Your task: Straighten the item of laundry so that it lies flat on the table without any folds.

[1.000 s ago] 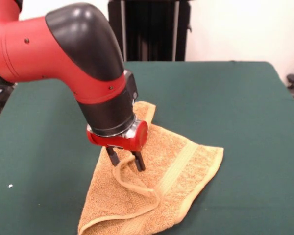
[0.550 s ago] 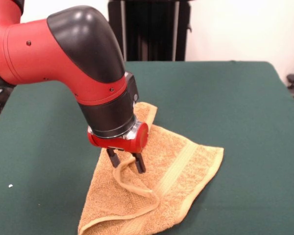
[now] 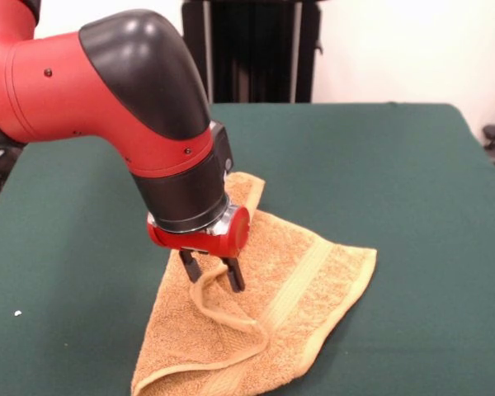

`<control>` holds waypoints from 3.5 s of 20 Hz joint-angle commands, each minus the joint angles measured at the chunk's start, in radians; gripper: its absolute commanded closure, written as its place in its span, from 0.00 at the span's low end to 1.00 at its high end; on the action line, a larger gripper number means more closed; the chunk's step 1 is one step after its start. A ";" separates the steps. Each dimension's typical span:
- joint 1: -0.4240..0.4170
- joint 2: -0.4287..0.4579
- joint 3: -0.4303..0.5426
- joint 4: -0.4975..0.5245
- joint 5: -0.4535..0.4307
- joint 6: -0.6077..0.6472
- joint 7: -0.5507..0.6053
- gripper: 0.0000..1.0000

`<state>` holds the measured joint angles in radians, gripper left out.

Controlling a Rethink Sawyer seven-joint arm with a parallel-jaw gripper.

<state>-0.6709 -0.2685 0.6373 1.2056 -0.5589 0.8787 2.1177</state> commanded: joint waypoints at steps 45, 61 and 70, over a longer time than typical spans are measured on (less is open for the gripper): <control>-0.018 -0.103 0.021 -0.074 -0.066 0.104 -0.396 1.00; -0.060 -0.035 0.035 -0.183 -0.076 0.089 -0.515 1.00; -0.093 -0.082 -0.020 -0.024 -0.057 -0.059 -0.357 1.00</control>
<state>-0.7793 -0.3698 0.6223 1.0460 -0.6055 0.8933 1.8986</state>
